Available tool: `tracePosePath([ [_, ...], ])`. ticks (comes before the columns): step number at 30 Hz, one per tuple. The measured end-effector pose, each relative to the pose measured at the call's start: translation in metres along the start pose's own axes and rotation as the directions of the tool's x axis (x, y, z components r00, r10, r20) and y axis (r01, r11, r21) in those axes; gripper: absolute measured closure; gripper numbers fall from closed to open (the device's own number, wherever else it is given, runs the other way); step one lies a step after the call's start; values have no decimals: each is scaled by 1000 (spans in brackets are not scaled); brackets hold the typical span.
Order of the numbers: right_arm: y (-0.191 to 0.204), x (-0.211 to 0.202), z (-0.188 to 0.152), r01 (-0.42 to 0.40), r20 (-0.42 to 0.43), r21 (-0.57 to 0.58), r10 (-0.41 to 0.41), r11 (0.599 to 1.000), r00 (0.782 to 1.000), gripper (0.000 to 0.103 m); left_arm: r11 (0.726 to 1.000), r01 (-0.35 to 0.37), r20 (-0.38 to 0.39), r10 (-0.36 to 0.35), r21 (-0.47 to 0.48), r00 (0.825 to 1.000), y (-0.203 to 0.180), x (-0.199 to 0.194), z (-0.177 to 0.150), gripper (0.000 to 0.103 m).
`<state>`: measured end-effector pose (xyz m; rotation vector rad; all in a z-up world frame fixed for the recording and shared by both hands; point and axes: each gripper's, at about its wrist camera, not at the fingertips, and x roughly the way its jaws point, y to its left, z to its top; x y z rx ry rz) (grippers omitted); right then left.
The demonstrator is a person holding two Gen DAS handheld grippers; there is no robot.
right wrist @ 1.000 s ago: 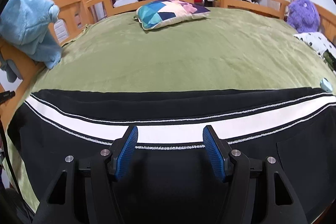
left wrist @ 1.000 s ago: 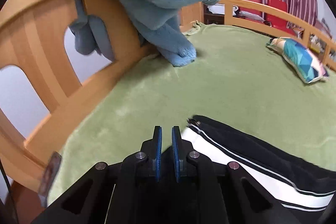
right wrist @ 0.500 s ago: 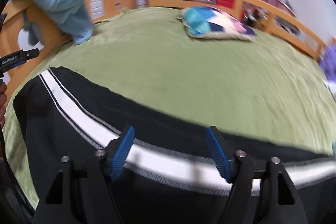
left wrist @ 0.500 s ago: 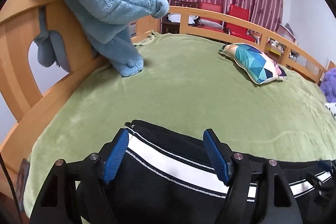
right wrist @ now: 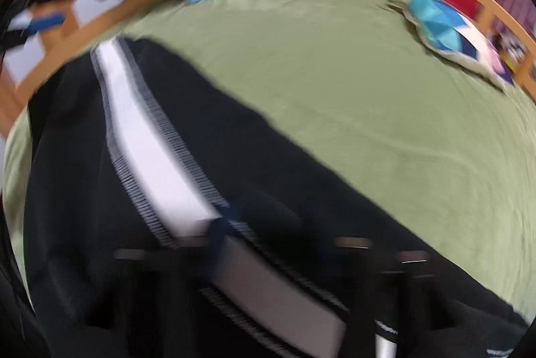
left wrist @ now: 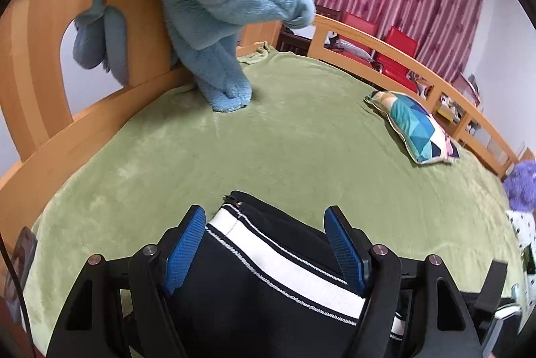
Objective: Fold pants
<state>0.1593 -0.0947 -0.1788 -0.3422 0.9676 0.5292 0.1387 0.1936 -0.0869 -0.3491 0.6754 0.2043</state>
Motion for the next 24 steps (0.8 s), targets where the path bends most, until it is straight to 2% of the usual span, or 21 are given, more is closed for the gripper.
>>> tracePosePath([
  [3, 1, -19, 9, 69, 61, -11, -69, 998, 996, 99, 999, 10, 11, -10, -43, 1000, 9, -4, 3, 31],
  [6, -24, -48, 25, 43, 143, 109, -58, 993, 988, 99, 998, 23, 10, -22, -63, 1000, 13, -5, 4, 31],
  [8, -34, -43, 32, 58, 131, 155, -79, 986, 988, 99, 998, 22, -3, -22, -61, 1000, 13, -2, 3, 31],
  [10, -29, -15, 31, 121, 52, 123, -128, 985, 990, 98, 999, 17, -24, -18, -46, 1000, 11, 3, 2, 31],
  [12, -20, 16, 24, 144, -44, 79, -141, 986, 989, 92, 1000, 12, -47, -13, -20, 999, 9, 8, 0, 31],
  [13, -17, 20, 22, 163, -44, 66, -160, 984, 986, 88, 1000, 8, -54, -9, -12, 998, 8, 9, -1, 31],
  [14, -12, 10, 19, 193, -1, 58, -193, 980, 981, 84, 1000, 7, -64, -7, 0, 998, 7, 11, -3, 31],
  [15, -10, 2, 21, 198, 9, 72, -199, 978, 980, 70, 1000, 9, -80, -8, 9, 997, 8, 13, -5, 31],
  [17, -13, -25, 16, 152, 50, 136, -160, 979, 986, 53, 1000, 22, -111, -21, 6, 994, 11, 16, -8, 31],
  [20, -14, -66, 4, 173, 110, 189, -196, 967, 974, 39, 999, 45, -146, -44, 3, 988, 21, 18, -13, 31],
  [24, -12, -123, -39, 220, 168, 223, -260, 950, 951, 38, 998, 58, -160, -52, 36, 986, 38, 16, -20, 31],
])
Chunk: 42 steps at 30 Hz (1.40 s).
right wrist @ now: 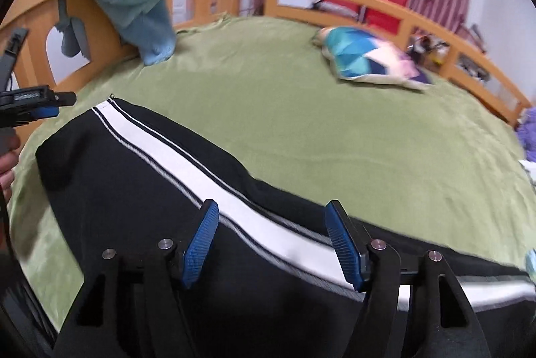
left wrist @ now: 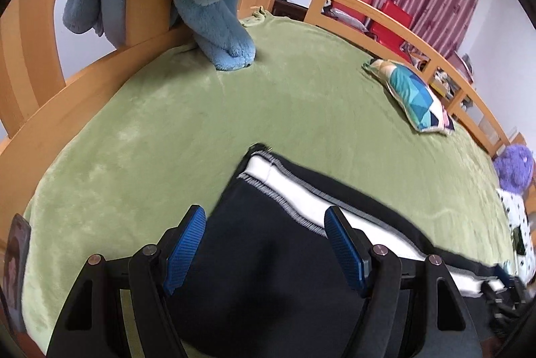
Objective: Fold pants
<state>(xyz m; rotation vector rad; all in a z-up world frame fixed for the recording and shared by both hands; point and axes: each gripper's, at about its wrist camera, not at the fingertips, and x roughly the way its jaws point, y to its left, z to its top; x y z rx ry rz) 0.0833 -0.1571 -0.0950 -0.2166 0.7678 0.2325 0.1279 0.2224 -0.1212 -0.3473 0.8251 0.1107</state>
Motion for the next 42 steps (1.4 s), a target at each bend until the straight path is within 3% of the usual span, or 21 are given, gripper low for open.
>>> tracePosePath([
  [4, -27, -35, -42, 71, 8, 63, -71, 996, 997, 38, 1000, 23, -42, -23, 0, 999, 15, 10, -5, 31],
  [7, -55, -52, -69, 131, 16, 172, -136, 976, 991, 38, 1000, 12, -61, -11, 9, 998, 17, 20, -4, 31],
  [13, -109, -52, -86, 95, -5, 413, -102, 906, 995, 41, 999, -49, -97, 49, 5, 994, 14, 45, 0, 31],
  [15, -113, -45, -82, 66, 6, 436, -77, 897, 997, 41, 991, -127, -150, 133, 48, 980, 9, 65, -2, 32],
  [16, -113, -41, -81, 67, 2, 440, -76, 895, 997, 41, 989, -135, -172, 144, 63, 975, 7, 72, -3, 45],
  [17, -112, -38, -82, 70, -8, 440, -75, 895, 997, 41, 990, -120, -187, 132, 73, 973, 5, 78, -4, 72],
  [18, -111, -33, -83, 74, -20, 438, -72, 896, 997, 41, 986, -144, -178, 156, 78, 972, 5, 79, -4, 79],
  [20, -105, -28, -85, 77, -39, 427, -67, 901, 997, 41, 994, -108, -125, 110, 30, 986, 12, 69, 3, 84],
  [24, -96, -40, -88, 91, -13, 399, -94, 913, 996, 41, 996, -92, -130, 89, -17, 988, 21, 64, 7, 83],
  [28, -86, -39, -90, 70, -21, 373, -67, 925, 998, 41, 985, -166, -114, 169, 40, 979, 17, 53, 4, 71],
  [29, -85, -38, -90, 67, -26, 367, -62, 928, 998, 41, 984, -173, -95, 177, 45, 980, 17, 45, 3, 62],
  [30, -81, -37, -91, 53, -32, 354, -45, 934, 998, 41, 988, -150, -69, 152, 38, 986, 19, 32, 0, 56],
  [31, -78, -37, -91, 47, -33, 346, -37, 937, 999, 41, 992, -124, -59, 126, 26, 990, 21, 24, -2, 41],
  [32, -74, -39, -91, 45, -32, 328, -36, 944, 999, 41, 996, -90, -53, 90, 8, 995, 25, 15, -6, 35],
  [36, -64, -51, -92, 45, 1, 282, -48, 958, 999, 41, 999, -19, -73, 16, -42, 997, 36, -11, -36, 35],
  [41, -65, -58, -95, 35, 12, 283, -40, 958, 999, 41, 996, -26, -68, 20, -86, 997, 44, -25, -75, 35],
  [42, -66, -58, -95, 35, 7, 287, -39, 957, 999, 41, 992, 11, -87, -22, -122, 996, 48, -24, -81, 35],
])
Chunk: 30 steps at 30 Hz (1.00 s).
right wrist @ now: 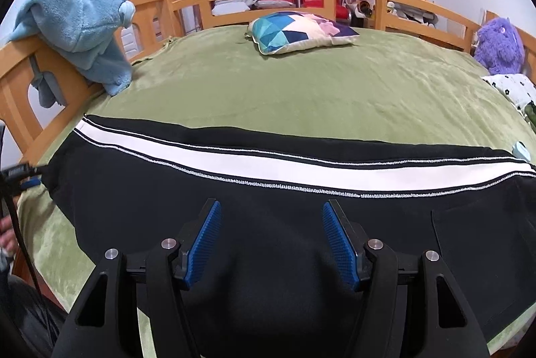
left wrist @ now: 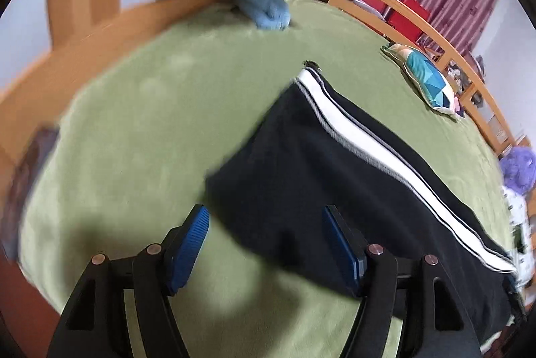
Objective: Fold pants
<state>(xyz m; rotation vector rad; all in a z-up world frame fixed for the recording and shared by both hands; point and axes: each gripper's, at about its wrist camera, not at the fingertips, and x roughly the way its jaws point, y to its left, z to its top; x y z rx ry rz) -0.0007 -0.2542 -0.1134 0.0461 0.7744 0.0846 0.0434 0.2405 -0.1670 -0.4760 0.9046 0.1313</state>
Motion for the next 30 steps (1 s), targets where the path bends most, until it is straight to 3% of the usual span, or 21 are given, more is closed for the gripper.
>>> tracePosePath([
  [3, -4, 2, 1, 11, -11, 12, -11, 1000, 1000, 41, 993, 69, -49, -74, -99, 996, 10, 11, -12, 35],
  [9, -15, 1, 1, 24, -13, 44, -23, 999, 1000, 41, 987, 51, -4, -53, -153, 999, 11, 43, 4, 35],
  [11, -19, 1, 1, 37, -20, 50, -36, 998, 999, 41, 985, 35, 0, -35, -169, 999, 11, 51, 13, 40],
  [12, -21, 1, 1, 40, -22, 57, -39, 998, 999, 41, 985, 12, -7, -14, -172, 1000, 10, 52, 17, 49],
  [13, -23, 0, 0, 42, -23, 62, -41, 997, 999, 41, 987, -10, -6, 9, -158, 1000, 9, 50, 20, 86],
  [14, -27, -1, 0, 44, -22, 69, -42, 997, 999, 41, 992, -12, 4, 12, -126, 1000, 7, 42, 26, 91],
  [16, -37, -7, -2, 61, -14, 82, -60, 995, 998, 41, 995, 23, 69, -16, -99, 997, 9, 13, 38, 92],
  [18, -50, -18, -5, 86, 2, 95, -86, 992, 996, 41, 997, 6, 75, 0, -73, 997, 6, 2, 44, 91],
  [21, -78, -40, -9, 133, 23, 129, -137, 983, 990, 41, 991, -130, 5, 130, -14, 991, -4, 20, 37, 84],
  [24, -119, -72, -14, 187, 45, 187, -199, 964, 979, 34, 953, -292, -38, 295, 77, 955, -17, 33, 19, 59],
  [26, -146, -91, -18, 238, 53, 221, -255, 946, 965, 23, 945, -312, -9, 315, 99, 949, -22, 24, 8, 47],
  [30, -226, -124, -41, 363, 16, 323, -388, 874, 921, 16, 961, -256, -2, 258, 105, 966, -40, 9, -10, 36],
])
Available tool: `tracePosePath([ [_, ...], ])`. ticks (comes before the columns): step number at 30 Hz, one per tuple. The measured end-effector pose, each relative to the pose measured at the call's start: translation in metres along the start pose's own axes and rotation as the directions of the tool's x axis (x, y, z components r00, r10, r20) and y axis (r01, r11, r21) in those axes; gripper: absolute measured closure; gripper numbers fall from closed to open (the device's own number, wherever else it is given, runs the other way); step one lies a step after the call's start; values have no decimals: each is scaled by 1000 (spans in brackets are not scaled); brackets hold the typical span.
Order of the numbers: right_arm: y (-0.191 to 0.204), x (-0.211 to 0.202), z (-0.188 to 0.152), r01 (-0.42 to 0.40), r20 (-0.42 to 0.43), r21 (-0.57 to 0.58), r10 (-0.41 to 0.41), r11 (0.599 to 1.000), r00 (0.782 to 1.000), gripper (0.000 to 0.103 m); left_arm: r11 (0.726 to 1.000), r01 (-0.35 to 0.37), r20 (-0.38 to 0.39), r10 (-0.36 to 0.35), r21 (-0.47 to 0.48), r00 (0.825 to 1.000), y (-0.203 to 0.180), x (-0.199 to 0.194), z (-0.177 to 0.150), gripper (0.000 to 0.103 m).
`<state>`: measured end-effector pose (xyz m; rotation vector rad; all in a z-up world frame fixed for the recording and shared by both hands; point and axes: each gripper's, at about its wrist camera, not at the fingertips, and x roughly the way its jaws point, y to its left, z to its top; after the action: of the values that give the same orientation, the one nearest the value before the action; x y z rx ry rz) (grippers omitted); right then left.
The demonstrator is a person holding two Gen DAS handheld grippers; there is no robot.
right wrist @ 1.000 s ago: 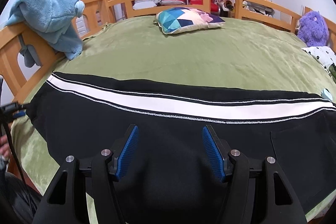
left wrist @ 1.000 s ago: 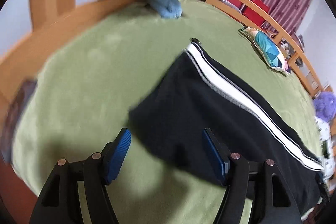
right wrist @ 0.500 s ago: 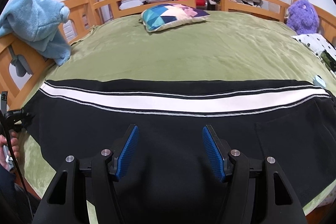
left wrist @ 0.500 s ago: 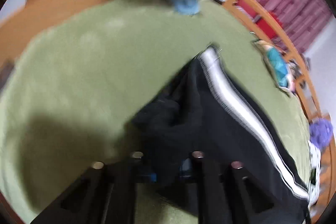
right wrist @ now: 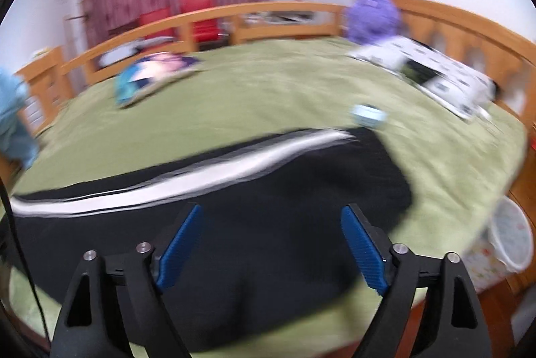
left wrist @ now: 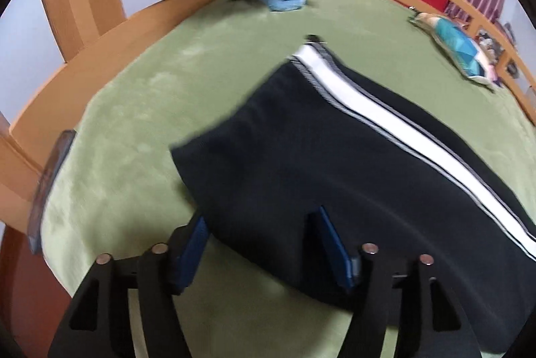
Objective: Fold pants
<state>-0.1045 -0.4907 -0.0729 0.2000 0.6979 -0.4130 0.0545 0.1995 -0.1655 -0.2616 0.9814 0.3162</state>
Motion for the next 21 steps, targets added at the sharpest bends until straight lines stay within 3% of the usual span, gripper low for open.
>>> tracePosePath([
  [4, -65, 31, -5, 7, -81, 148, 5, 989, 997, 16, 999, 33, 33, -33, -10, 999, -25, -15, -10, 31],
  [9, -103, 106, -6, -87, -178, 270, 138, 959, 974, 16, 995, 97, 56, -96, -12, 994, -50, -29, -20, 31],
  [12, -113, 149, -9, -132, -229, 391, 235, 911, 945, 15, 994, 106, 72, -106, 5, 992, -62, -35, -25, 31],
  [14, -117, 156, 0, -122, -183, 424, 217, 897, 959, 35, 995, 96, 68, -97, 9, 993, -68, -36, -26, 31],
  [15, -116, 154, 8, -123, -169, 410, 208, 904, 963, 69, 995, 103, 67, -104, 8, 992, -70, -37, -26, 31],
  [16, -113, 149, 26, -218, -134, 361, 282, 907, 950, 81, 994, 107, 66, -108, 7, 992, -72, -39, -26, 31],
  [19, -122, 112, 62, -300, 37, 316, 304, 900, 952, 82, 994, 108, 72, -109, 20, 991, -76, -47, -24, 31],
  [21, -128, 104, 73, -278, 63, 305, 272, 911, 960, 81, 993, 113, 91, -114, 25, 989, -74, -53, -26, 31],
])
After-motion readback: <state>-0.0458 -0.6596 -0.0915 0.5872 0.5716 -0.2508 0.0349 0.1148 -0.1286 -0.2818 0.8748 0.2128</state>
